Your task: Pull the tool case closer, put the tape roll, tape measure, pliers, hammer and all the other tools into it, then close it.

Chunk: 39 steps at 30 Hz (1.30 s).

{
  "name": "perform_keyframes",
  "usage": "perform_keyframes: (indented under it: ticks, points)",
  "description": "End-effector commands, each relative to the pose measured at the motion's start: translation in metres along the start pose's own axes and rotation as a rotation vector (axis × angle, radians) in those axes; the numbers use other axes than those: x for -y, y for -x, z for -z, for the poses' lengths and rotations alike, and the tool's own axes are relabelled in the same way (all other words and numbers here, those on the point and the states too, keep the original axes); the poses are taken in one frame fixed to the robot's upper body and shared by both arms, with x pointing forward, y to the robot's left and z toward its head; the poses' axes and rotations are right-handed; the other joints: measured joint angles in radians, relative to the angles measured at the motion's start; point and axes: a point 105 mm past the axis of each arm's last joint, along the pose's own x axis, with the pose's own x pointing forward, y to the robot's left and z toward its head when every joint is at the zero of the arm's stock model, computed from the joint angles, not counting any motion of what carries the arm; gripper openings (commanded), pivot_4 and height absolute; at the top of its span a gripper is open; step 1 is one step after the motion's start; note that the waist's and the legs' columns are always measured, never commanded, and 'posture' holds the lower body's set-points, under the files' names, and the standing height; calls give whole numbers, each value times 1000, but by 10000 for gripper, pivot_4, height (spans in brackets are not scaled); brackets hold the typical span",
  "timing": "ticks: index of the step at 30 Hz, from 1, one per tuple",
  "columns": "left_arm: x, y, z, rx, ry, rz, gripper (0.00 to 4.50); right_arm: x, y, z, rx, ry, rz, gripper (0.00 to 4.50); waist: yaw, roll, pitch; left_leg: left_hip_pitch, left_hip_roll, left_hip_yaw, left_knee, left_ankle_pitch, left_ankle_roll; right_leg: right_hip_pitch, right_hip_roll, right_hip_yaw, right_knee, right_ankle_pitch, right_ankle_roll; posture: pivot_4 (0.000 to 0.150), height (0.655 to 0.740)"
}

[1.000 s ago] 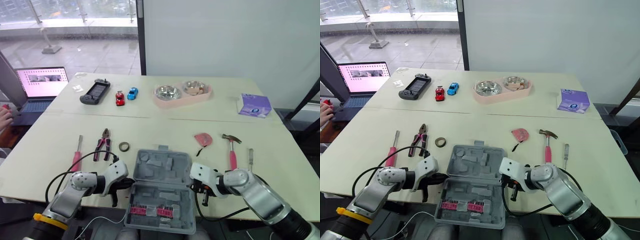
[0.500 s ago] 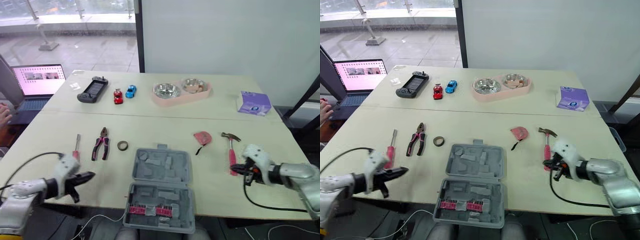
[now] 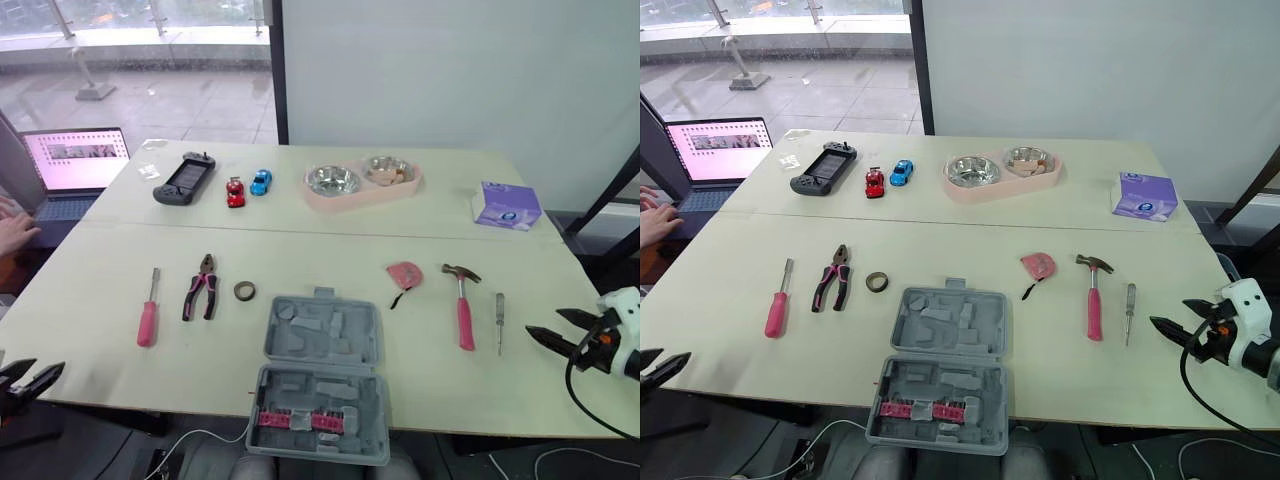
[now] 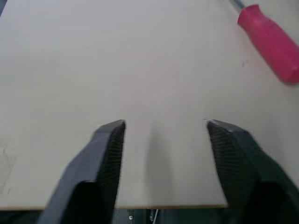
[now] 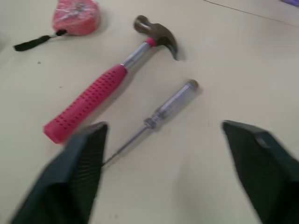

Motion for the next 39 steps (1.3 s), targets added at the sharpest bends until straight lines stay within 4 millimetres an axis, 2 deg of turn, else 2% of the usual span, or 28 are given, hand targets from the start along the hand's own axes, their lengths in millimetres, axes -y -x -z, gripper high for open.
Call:
perform_keyframes:
  ticks: [1,14,23,25,28,30,39]
  points:
    - [-7,5,-14,41,-43,-24,44543,8,6,-9,35,28,39,45000,0,0,0,0,0,0,0,0,0,0,0,0,0,0,0,1500,7400]
    - [-4,-1,-17,41,-59,-9,44543,6,6,-9,48,10,62,45000,1,0,0,0,0,0,-1,2,3,4,0,0,2,0,0,1500,7400]
    - [-3,-5,-21,46,-68,-7,44543,-3,1,-23,86,-24,43,45000,2,0,0,0,0,0,-1,2,3,4,0,0,2,0,0,1500,7400]
    - [-2,-5,-22,47,-70,-6,44543,-5,0,-22,79,-29,38,45000,3,-1,-1,0,0,0,-1,2,3,5,0,0,2,0,0,1500,7377]
    - [-2,-5,-22,48,-70,-6,44543,-5,-1,-22,71,-33,53,45000,14,-3,0,1,8,21,-1,1,2,-13,2,8,2,8,-12,1500,7377]
    - [-2,-5,-22,48,-70,-8,44543,-4,-2,-20,62,-35,69,45000,8,-3,0,1,9,23,0,1,3,-6,1,8,3,6,-8,1500,7377]
    - [2,-7,-25,47,-80,10,44543,-8,-3,-17,60,-62,69,45000,2,-4,0,2,10,24,1,1,3,-6,1,8,3,6,-8,1500,7377]
